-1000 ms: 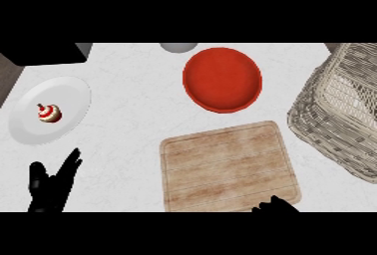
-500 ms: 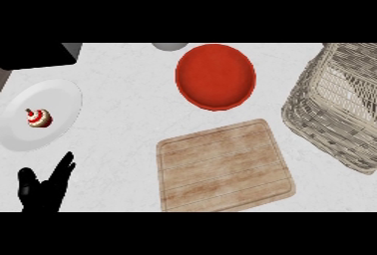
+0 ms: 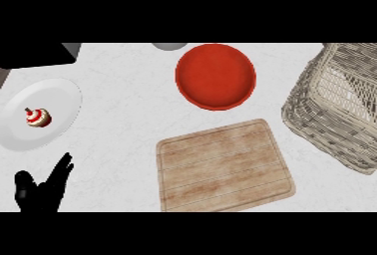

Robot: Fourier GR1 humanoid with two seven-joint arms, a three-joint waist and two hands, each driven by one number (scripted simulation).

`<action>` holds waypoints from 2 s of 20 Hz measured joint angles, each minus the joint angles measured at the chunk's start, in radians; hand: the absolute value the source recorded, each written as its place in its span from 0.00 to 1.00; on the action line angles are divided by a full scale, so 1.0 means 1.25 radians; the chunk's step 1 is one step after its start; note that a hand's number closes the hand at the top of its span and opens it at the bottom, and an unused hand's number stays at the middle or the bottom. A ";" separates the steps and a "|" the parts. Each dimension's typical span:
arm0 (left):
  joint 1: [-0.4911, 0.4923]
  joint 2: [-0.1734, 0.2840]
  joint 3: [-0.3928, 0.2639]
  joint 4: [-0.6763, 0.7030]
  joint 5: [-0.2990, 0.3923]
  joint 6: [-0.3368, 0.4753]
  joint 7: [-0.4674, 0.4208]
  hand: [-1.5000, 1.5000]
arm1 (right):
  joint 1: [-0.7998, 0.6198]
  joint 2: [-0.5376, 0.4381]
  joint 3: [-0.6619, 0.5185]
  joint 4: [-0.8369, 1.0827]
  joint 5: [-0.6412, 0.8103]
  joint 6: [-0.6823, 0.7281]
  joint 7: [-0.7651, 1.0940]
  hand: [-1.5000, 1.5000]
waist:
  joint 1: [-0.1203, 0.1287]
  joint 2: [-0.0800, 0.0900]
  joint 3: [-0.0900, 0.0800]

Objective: Pick the tomato from the cutting board and place it in the basket

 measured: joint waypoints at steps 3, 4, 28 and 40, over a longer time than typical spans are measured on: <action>-0.001 0.002 -0.001 -0.002 -0.004 0.000 0.000 0.50 | 0.006 -0.027 -0.099 -0.008 -0.107 0.002 -0.007 1.00 | 0.005 0.001 -0.001; -0.002 0.003 0.000 -0.002 -0.004 -0.001 0.000 0.50 | 0.007 -0.035 -0.131 -0.005 -0.144 0.008 -0.009 1.00 | 0.007 0.001 -0.001; -0.116 -0.022 -0.043 0.055 -0.039 -0.032 0.021 0.50 | -0.209 -0.197 -0.589 0.777 -0.584 0.664 -0.194 1.00 | 0.109 0.006 -0.003; -0.133 -0.026 -0.038 0.073 -0.044 -0.053 0.017 0.50 | -0.500 -0.053 -0.470 1.107 -0.450 0.766 -0.175 1.00 | 0.124 0.007 -0.002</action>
